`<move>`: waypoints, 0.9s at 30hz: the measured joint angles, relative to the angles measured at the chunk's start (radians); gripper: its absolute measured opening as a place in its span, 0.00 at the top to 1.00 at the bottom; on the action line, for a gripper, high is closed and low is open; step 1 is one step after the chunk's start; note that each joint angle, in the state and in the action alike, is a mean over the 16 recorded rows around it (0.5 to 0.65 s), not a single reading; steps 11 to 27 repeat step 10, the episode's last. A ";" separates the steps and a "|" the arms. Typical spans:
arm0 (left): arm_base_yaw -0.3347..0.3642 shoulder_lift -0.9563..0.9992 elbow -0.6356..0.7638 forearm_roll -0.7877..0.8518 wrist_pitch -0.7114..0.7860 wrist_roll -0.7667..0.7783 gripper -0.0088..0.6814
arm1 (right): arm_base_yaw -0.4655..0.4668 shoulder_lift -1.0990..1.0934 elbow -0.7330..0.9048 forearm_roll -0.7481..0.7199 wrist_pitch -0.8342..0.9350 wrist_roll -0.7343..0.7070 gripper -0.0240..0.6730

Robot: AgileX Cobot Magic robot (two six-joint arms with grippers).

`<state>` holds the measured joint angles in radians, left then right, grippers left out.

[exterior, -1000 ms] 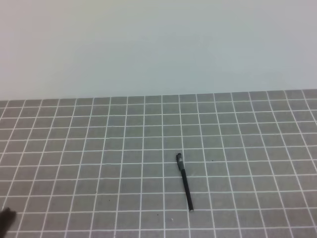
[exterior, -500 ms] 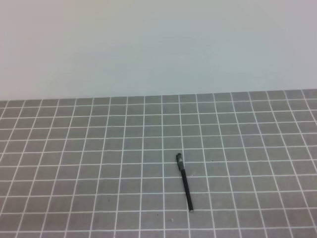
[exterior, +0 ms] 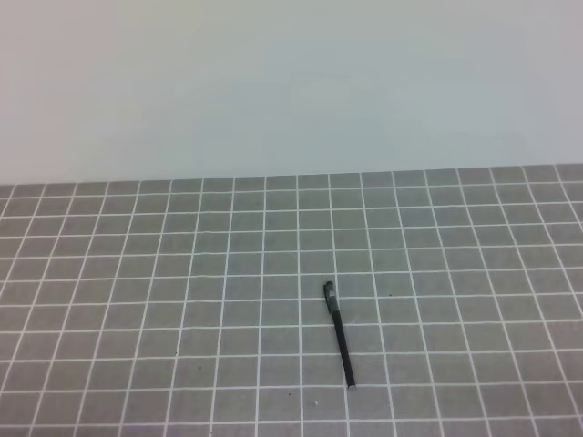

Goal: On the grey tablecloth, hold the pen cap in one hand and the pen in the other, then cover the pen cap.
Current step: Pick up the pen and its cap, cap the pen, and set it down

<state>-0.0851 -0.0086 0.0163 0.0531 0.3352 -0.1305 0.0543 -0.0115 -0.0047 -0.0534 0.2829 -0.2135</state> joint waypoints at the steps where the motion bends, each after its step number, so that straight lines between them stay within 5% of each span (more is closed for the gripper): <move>1: 0.000 -0.004 0.007 -0.004 -0.005 -0.003 0.99 | 0.000 0.000 0.000 0.000 0.000 0.000 0.96; 27: 0.000 -0.016 0.022 -0.015 -0.032 -0.013 0.99 | 0.000 0.000 0.000 0.000 0.000 0.000 0.96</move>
